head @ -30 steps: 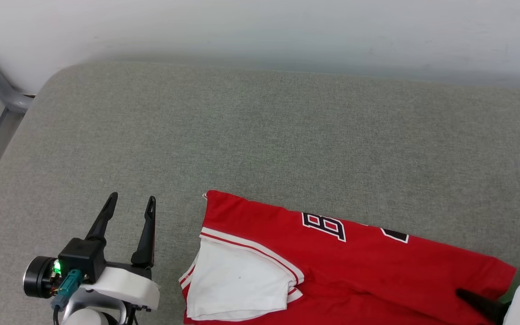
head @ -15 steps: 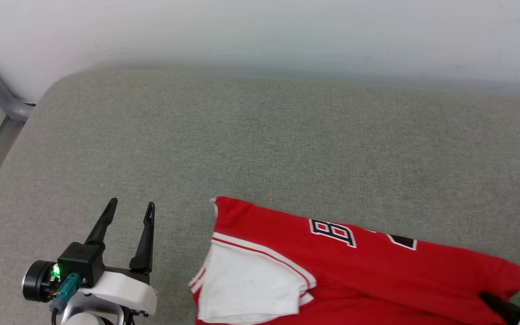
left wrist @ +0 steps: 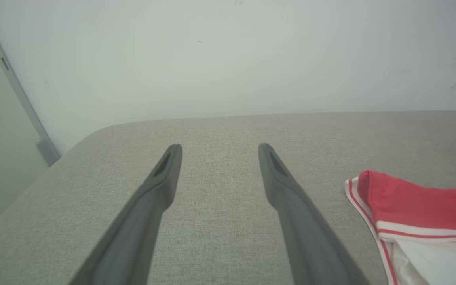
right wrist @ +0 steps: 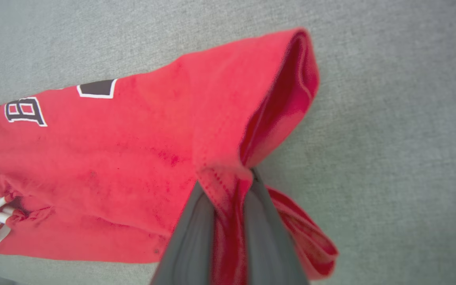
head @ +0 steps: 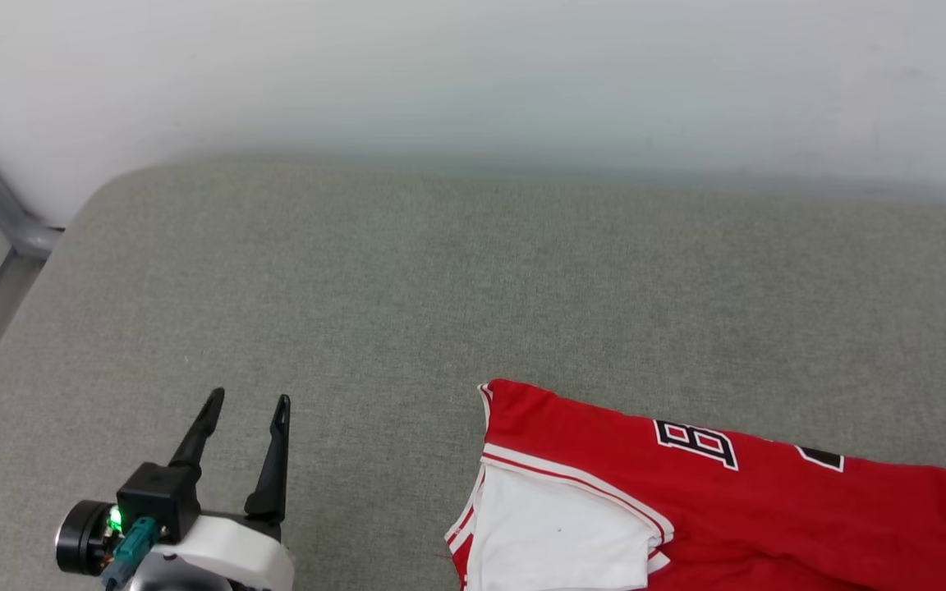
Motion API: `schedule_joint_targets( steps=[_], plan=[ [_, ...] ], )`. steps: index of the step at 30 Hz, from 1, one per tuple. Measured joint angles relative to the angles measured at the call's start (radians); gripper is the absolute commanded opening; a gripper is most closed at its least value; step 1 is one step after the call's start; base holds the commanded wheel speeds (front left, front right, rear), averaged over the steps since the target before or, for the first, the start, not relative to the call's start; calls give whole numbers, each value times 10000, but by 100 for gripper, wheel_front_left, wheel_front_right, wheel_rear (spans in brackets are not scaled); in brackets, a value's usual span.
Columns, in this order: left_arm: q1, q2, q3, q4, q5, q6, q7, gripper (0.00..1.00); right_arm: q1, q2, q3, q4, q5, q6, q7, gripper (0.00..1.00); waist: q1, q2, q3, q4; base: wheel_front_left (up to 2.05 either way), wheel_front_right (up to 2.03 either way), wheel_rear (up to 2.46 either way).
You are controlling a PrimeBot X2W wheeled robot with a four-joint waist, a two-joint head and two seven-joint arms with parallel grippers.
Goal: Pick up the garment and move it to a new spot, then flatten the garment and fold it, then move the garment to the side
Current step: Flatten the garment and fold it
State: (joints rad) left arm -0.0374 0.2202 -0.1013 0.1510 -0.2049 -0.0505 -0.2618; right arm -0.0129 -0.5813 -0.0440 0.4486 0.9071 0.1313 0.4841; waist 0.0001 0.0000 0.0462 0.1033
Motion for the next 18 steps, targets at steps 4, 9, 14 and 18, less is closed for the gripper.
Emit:
schedule_joint_targets(
  steps=[4,9,14,18],
  plan=[
    [216,-125,98,38,12,-38,-10,100,358,48,90,-604,104,-2,148,0,-1,0,-402,-42,0,0,0],
    [314,-351,199,23,75,-111,-10,100,753,276,128,-1772,123,-2,397,0,-1,0,-707,0,0,0,0],
    [443,-516,328,67,86,-161,-10,100,1137,802,288,-3131,44,-2,961,0,-1,1,-778,183,0,0,0],
    [505,-650,426,90,138,-221,-10,100,1240,1532,364,-4052,19,-2,1475,0,-1,0,-773,370,0,0,0]
  ],
)
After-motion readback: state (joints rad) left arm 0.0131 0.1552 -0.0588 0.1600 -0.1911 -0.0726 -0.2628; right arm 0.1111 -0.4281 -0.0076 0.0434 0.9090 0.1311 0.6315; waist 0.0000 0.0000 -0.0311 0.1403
